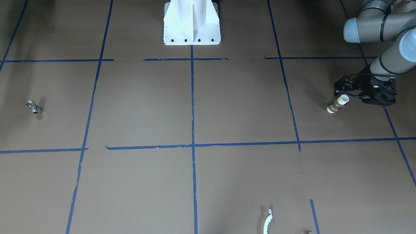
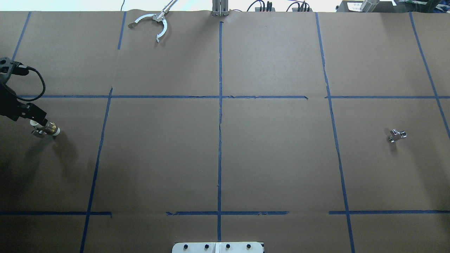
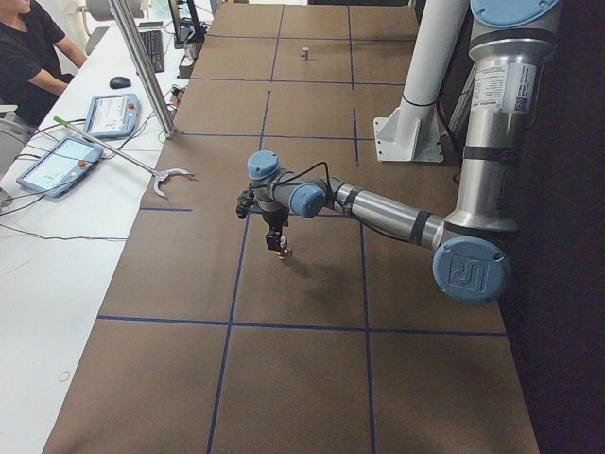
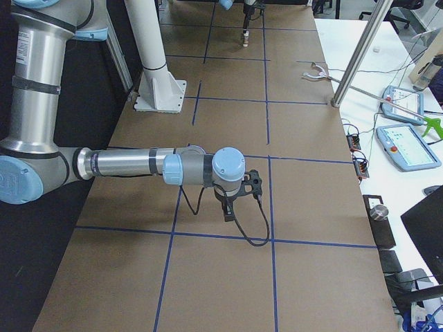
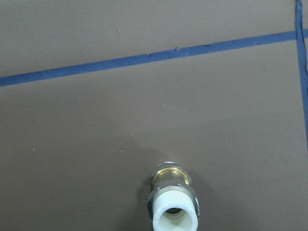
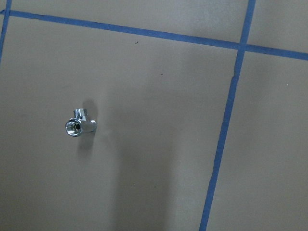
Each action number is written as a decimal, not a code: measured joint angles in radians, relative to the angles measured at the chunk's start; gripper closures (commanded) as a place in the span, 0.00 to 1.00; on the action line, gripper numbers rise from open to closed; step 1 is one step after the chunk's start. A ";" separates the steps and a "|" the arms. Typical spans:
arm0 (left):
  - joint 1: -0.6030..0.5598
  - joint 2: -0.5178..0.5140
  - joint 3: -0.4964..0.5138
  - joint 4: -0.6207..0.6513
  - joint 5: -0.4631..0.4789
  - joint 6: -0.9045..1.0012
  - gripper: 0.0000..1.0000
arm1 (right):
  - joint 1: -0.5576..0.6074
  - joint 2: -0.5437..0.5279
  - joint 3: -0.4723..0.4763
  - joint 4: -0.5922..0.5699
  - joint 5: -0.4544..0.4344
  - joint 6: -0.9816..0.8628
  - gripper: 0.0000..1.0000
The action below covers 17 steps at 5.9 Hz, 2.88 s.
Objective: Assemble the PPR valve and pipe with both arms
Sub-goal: 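Lower the left gripper onto the brass-and-white valve and grasp it, then carry the valve with the left gripper to the table center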
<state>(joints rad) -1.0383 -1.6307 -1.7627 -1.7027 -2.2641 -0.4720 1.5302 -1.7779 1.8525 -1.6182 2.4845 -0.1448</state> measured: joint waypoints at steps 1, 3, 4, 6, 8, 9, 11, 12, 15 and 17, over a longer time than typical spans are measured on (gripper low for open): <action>0.004 -0.007 0.010 0.000 0.000 0.001 0.12 | 0.000 0.000 0.000 0.000 0.000 0.000 0.00; 0.006 -0.015 0.022 0.000 0.001 0.005 0.12 | 0.001 0.000 0.001 0.000 0.001 0.001 0.00; 0.006 -0.021 0.027 0.000 0.001 0.007 0.17 | 0.001 0.000 0.001 0.000 0.001 0.001 0.00; 0.006 -0.024 0.035 0.000 0.001 0.008 0.55 | 0.001 0.000 0.001 0.000 0.001 0.001 0.00; 0.006 -0.023 0.038 -0.001 0.001 0.009 1.00 | 0.001 0.000 0.001 0.000 0.002 0.001 0.00; 0.006 -0.023 0.032 0.000 0.001 0.007 1.00 | 0.001 0.000 0.001 0.000 0.002 0.001 0.00; 0.002 -0.036 -0.062 0.011 -0.002 -0.055 1.00 | 0.000 0.000 0.001 0.000 0.002 0.002 0.00; 0.025 -0.094 -0.117 0.019 -0.004 -0.171 1.00 | 0.000 0.000 0.001 0.000 0.002 0.001 0.00; 0.297 -0.447 -0.081 0.084 0.068 -0.592 1.00 | 0.001 0.000 0.004 0.004 0.002 -0.012 0.00; 0.441 -0.741 0.121 0.108 0.197 -0.820 1.00 | 0.001 0.000 0.011 0.006 0.002 -0.012 0.00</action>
<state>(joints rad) -0.5977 -2.3715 -1.6414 -1.5945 -2.0673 -1.2920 1.5309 -1.7779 1.8638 -1.6122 2.4866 -0.1570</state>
